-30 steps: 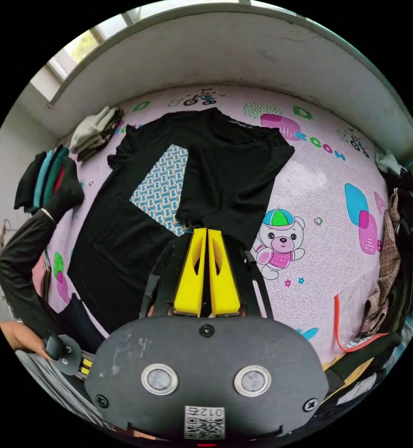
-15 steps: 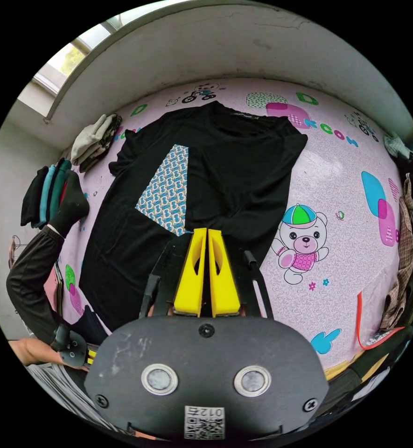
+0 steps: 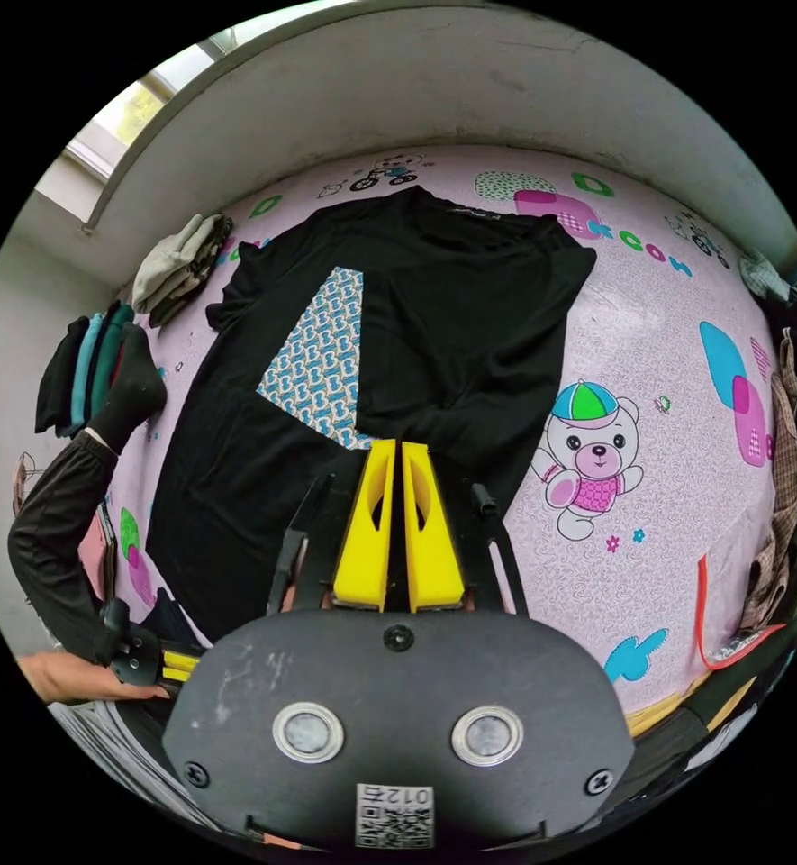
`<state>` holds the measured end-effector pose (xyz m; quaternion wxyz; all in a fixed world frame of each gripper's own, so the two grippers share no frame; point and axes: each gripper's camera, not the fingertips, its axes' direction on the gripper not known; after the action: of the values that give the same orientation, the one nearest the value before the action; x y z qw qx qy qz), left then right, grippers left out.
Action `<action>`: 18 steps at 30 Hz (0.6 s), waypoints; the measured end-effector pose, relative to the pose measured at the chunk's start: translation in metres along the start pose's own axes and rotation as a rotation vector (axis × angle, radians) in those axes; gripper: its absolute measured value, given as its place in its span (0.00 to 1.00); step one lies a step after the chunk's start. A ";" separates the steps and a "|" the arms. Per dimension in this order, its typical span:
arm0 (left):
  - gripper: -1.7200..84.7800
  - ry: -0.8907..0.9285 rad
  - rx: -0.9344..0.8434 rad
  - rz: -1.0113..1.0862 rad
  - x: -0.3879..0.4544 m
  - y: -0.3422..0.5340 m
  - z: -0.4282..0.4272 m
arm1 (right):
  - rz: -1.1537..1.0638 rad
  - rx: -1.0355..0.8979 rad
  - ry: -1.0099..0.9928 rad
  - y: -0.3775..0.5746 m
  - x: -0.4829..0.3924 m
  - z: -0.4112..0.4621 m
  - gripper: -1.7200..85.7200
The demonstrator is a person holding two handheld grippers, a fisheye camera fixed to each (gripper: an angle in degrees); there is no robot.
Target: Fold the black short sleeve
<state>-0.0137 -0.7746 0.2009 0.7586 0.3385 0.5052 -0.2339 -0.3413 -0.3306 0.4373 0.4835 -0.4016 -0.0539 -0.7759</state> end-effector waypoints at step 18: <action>0.02 -0.254 0.010 0.246 0.085 -0.005 -0.037 | 0.039 -0.212 -0.178 0.141 0.034 0.024 0.01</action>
<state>-0.0070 -0.7512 0.1110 0.8376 0.3694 0.3586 -0.1827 -0.2225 -0.4175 0.4331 0.4466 -0.5185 -0.0066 -0.7292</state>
